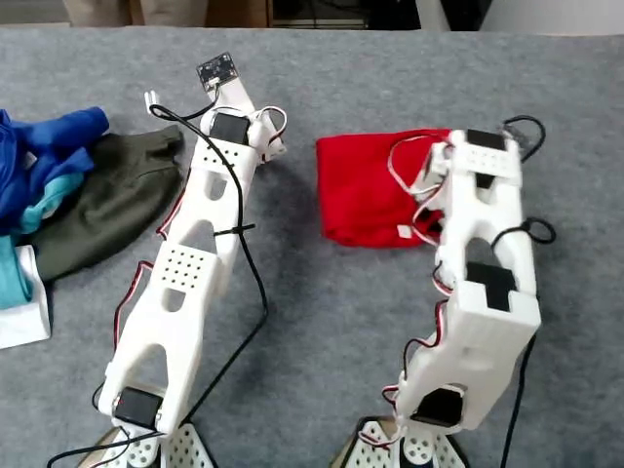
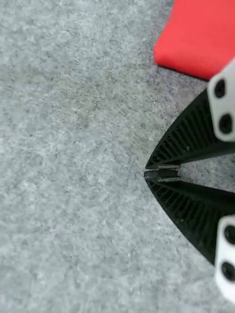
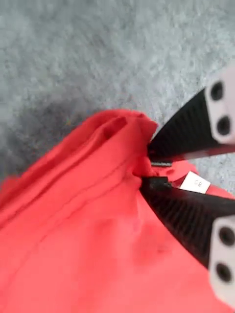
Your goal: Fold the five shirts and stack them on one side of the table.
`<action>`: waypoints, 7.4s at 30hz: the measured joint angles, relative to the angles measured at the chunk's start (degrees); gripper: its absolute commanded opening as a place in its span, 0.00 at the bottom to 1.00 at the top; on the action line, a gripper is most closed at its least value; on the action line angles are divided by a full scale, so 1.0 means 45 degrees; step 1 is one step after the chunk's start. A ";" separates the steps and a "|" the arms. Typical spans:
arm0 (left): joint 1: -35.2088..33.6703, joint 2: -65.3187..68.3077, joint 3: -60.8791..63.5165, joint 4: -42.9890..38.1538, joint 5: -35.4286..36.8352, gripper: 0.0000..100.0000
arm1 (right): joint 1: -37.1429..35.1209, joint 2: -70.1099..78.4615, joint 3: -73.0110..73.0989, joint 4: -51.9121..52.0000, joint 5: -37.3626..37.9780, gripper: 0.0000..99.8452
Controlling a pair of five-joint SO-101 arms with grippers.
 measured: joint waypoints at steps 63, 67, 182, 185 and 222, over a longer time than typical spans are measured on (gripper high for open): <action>0.0000 0.0000 0.0000 0.0000 0.0000 0.03 | 1.1995 0.0020 -0.4337 0.5587 0.7443 0.00; 0.0000 0.0000 0.0000 0.0000 0.0000 0.03 | 1.3460 0.0020 -0.3145 0.5626 0.8440 0.00; -0.0254 -1.3109 0.7834 0.4161 -0.7150 0.02 | 0.1270 -0.4396 -0.0137 -0.1446 0.7736 0.01; 0.1348 -1.4007 0.9807 0.4161 -0.7150 0.02 | 0.1485 -0.3673 -0.0371 -0.2090 0.7736 0.01; -0.9768 -2.1177 1.6215 0.4161 -0.6662 0.25 | -0.7228 0.5685 -1.3753 0.5392 1.1995 0.17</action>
